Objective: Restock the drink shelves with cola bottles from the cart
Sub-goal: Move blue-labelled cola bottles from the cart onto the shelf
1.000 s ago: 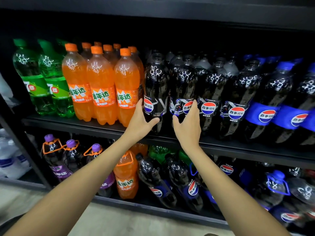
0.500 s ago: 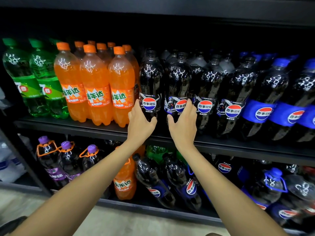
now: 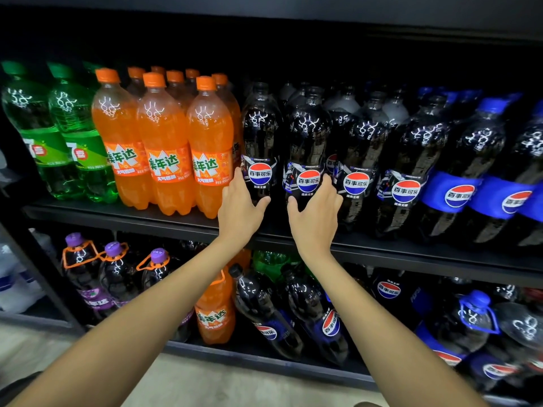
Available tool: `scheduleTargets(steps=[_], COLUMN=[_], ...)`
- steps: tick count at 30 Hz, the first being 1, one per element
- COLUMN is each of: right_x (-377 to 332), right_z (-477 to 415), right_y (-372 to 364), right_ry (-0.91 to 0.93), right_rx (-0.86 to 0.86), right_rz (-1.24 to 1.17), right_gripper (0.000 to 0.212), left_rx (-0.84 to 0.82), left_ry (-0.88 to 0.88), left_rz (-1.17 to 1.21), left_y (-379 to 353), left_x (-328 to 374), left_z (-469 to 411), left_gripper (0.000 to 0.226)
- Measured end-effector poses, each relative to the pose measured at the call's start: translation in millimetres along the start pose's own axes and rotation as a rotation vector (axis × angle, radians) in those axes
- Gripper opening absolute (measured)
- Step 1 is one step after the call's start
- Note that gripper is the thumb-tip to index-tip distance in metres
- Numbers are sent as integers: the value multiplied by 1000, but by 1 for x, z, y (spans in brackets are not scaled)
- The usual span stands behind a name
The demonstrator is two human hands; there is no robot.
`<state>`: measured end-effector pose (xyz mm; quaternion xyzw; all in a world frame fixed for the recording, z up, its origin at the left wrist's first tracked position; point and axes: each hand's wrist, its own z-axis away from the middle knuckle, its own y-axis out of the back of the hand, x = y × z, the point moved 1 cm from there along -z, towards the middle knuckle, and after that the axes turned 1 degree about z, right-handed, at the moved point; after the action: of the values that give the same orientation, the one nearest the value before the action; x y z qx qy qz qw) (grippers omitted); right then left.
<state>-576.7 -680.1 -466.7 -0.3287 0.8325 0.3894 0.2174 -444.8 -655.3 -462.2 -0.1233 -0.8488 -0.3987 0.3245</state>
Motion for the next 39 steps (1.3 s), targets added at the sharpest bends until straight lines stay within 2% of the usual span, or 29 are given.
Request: scheduleTargets(steps=[12,17,23,39], right_x=[-4,0,4,-2], right_z=[5,2,-1,-6], right_y=[-6,-6,-4,-9], right_ry=[-40,-13,-72,-81], right_rx=[43,-2,-34,25], right_rz=[-36,-28,-111,30], right_gripper=[70,72,70,78], left_rx=[31,33,30,9], left_ry=[0,-21,-16,-45], left_rz=[-73,-86,-78,-44], left_y=[-2,-2,-2,-3], left_x=[-1,-1,-1,-1], left_z=[0,0,1,1], left_gripper=[86,85,85,85])
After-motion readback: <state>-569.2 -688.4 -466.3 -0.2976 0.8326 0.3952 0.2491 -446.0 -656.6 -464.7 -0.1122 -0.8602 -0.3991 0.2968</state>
